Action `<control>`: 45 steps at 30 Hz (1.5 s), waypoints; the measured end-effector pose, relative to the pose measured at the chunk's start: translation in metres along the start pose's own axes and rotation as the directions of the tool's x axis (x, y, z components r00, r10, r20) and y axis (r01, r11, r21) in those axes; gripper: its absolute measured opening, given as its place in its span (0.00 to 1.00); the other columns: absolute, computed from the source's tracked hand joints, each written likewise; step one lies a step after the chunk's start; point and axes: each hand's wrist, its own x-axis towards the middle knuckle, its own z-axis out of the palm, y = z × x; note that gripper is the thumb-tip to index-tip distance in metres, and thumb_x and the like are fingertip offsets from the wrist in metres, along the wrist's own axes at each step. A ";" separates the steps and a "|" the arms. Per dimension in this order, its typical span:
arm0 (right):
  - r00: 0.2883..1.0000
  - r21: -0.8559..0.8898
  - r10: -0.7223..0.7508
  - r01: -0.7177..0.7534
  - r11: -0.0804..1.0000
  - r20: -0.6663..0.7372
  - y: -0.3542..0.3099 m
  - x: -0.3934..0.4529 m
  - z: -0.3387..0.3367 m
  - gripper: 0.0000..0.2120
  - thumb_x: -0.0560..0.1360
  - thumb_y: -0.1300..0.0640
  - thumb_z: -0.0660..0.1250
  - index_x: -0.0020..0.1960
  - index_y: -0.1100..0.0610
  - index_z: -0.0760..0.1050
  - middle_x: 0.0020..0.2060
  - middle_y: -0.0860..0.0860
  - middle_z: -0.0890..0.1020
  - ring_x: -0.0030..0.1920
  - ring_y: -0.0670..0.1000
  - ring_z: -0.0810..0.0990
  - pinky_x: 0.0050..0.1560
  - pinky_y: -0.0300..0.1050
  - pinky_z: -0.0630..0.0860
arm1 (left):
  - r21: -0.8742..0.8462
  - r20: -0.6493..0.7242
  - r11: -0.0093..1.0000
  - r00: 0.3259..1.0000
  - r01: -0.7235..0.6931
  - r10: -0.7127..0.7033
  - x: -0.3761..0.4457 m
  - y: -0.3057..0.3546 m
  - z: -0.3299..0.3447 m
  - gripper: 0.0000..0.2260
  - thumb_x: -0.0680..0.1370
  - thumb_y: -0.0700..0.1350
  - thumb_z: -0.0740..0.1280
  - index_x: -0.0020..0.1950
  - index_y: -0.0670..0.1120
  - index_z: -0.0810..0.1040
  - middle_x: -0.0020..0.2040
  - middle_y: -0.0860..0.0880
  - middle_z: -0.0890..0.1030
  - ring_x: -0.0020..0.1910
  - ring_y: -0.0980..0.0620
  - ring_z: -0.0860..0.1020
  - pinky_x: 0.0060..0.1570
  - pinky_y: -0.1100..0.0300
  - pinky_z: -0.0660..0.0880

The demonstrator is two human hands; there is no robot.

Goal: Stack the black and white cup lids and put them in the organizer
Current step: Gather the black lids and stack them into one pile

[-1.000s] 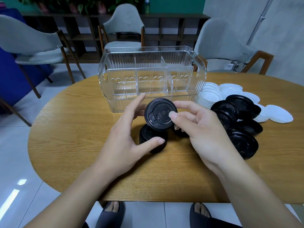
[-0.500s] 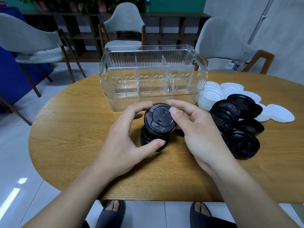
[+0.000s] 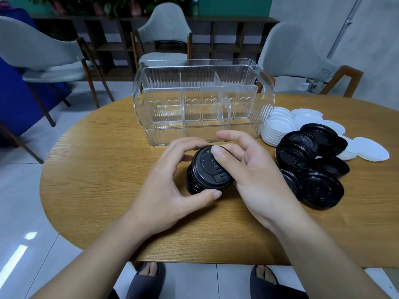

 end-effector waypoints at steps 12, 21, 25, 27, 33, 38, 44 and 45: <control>0.965 -0.684 -0.261 0.186 0.705 -0.006 0.006 -0.008 -0.001 0.35 0.68 0.37 0.83 0.72 0.41 0.78 0.64 0.37 0.76 0.68 0.43 0.77 0.67 0.42 0.76 | 0.200 -0.178 0.972 0.980 0.121 -0.085 -0.002 -0.006 0.007 0.34 0.70 0.61 0.83 0.71 0.51 0.76 0.63 0.58 0.80 0.64 0.51 0.79 0.58 0.57 0.76; 0.988 -0.757 -0.130 0.147 0.636 0.083 0.001 -0.002 -0.021 0.29 0.74 0.41 0.80 0.74 0.40 0.79 0.64 0.30 0.82 0.66 0.32 0.77 0.69 0.33 0.71 | 0.266 0.122 0.912 0.928 0.311 -0.352 -0.008 -0.019 -0.004 0.61 0.62 0.73 0.85 0.86 0.72 0.52 0.71 0.64 0.75 0.76 0.58 0.72 0.78 0.48 0.71; 0.983 -0.808 -0.053 0.173 0.563 0.174 0.006 -0.001 -0.018 0.33 0.76 0.37 0.78 0.78 0.42 0.74 0.72 0.33 0.76 0.72 0.37 0.73 0.77 0.43 0.70 | 0.288 0.126 0.915 0.936 0.282 -0.328 -0.007 -0.019 -0.002 0.58 0.67 0.69 0.84 0.87 0.71 0.50 0.67 0.69 0.77 0.74 0.61 0.74 0.79 0.46 0.70; 0.979 -0.806 -0.051 0.190 0.560 0.196 0.006 -0.001 -0.019 0.33 0.77 0.39 0.78 0.79 0.44 0.74 0.72 0.34 0.76 0.74 0.38 0.72 0.78 0.42 0.68 | 0.285 0.131 0.917 0.936 0.280 -0.326 -0.008 -0.019 -0.001 0.58 0.68 0.67 0.84 0.87 0.70 0.49 0.66 0.73 0.77 0.73 0.63 0.74 0.80 0.47 0.69; 0.974 -0.813 -0.034 0.205 0.544 0.223 0.005 0.001 -0.022 0.33 0.78 0.44 0.78 0.81 0.42 0.73 0.74 0.33 0.75 0.73 0.31 0.69 0.68 0.19 0.57 | 0.265 0.169 0.922 0.928 0.281 -0.331 -0.006 -0.024 -0.002 0.56 0.70 0.66 0.83 0.87 0.71 0.48 0.71 0.69 0.80 0.76 0.57 0.75 0.80 0.43 0.69; 0.981 -0.801 -0.010 0.164 0.576 0.194 0.004 0.002 -0.028 0.30 0.75 0.42 0.81 0.75 0.38 0.77 0.67 0.31 0.81 0.69 0.31 0.75 0.74 0.35 0.69 | 0.265 0.168 0.918 0.924 0.294 -0.344 -0.007 -0.026 -0.002 0.56 0.70 0.65 0.83 0.87 0.72 0.49 0.70 0.70 0.80 0.76 0.55 0.76 0.79 0.43 0.70; 0.991 -0.812 -0.041 0.131 0.569 0.131 0.006 0.003 -0.023 0.41 0.69 0.39 0.84 0.79 0.41 0.74 0.70 0.34 0.81 0.72 0.33 0.76 0.76 0.37 0.69 | 0.302 0.114 0.910 0.937 0.283 -0.329 -0.008 -0.027 0.002 0.54 0.70 0.64 0.83 0.87 0.68 0.52 0.69 0.69 0.79 0.72 0.65 0.75 0.71 0.66 0.69; 0.991 -0.814 -0.044 0.130 0.567 0.128 0.007 0.003 -0.023 0.42 0.69 0.38 0.84 0.79 0.41 0.73 0.70 0.34 0.81 0.72 0.33 0.76 0.75 0.37 0.69 | 0.306 0.110 0.908 0.937 0.286 -0.332 -0.008 -0.027 0.002 0.54 0.70 0.64 0.83 0.87 0.67 0.53 0.69 0.69 0.78 0.72 0.66 0.74 0.69 0.70 0.66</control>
